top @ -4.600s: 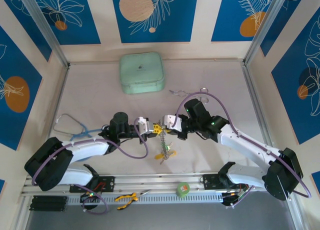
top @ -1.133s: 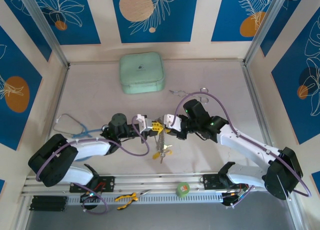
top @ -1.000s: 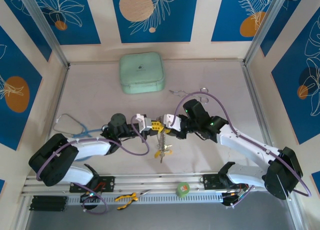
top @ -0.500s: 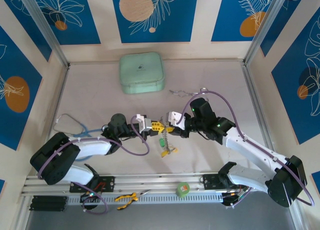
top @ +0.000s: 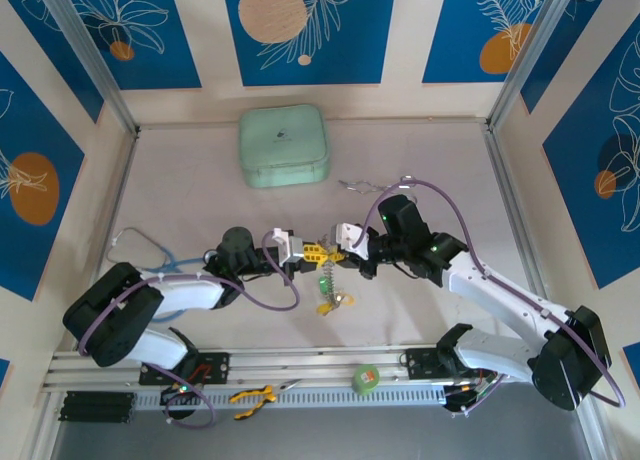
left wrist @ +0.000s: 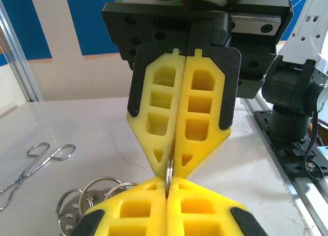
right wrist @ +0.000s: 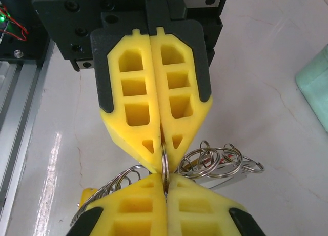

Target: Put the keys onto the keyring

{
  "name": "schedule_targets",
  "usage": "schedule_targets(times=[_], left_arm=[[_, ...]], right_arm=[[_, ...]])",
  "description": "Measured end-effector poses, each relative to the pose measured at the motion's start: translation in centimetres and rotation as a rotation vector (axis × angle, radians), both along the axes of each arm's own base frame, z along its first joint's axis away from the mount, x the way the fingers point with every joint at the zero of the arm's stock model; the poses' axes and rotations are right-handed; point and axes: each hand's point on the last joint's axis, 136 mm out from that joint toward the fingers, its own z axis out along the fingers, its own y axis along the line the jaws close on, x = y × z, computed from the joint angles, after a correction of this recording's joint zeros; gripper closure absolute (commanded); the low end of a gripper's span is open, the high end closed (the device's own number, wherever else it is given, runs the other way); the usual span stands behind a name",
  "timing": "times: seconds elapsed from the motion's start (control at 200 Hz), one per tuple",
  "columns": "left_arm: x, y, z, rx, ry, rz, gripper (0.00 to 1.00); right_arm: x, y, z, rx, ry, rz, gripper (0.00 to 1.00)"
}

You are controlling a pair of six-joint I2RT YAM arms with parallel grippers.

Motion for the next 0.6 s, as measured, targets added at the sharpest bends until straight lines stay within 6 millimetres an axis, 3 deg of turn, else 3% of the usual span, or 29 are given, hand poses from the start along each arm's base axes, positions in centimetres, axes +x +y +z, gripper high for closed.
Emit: schedule_targets(times=[0.06,0.175,0.6], left_arm=[[0.3,0.1,0.0,0.0,0.003,0.02,0.68],[0.8,0.2,-0.3,0.013,-0.011,0.052,0.68],[0.7,0.6,-1.8,0.139,-0.027,0.059,0.82]], right_arm=[[-0.1,0.0,-0.1,-0.003,0.004,0.007,1.0],[-0.2,-0.1,-0.3,-0.026,0.005,0.013,1.0],[0.0,0.3,-1.2,-0.243,-0.041,0.051,1.0]])
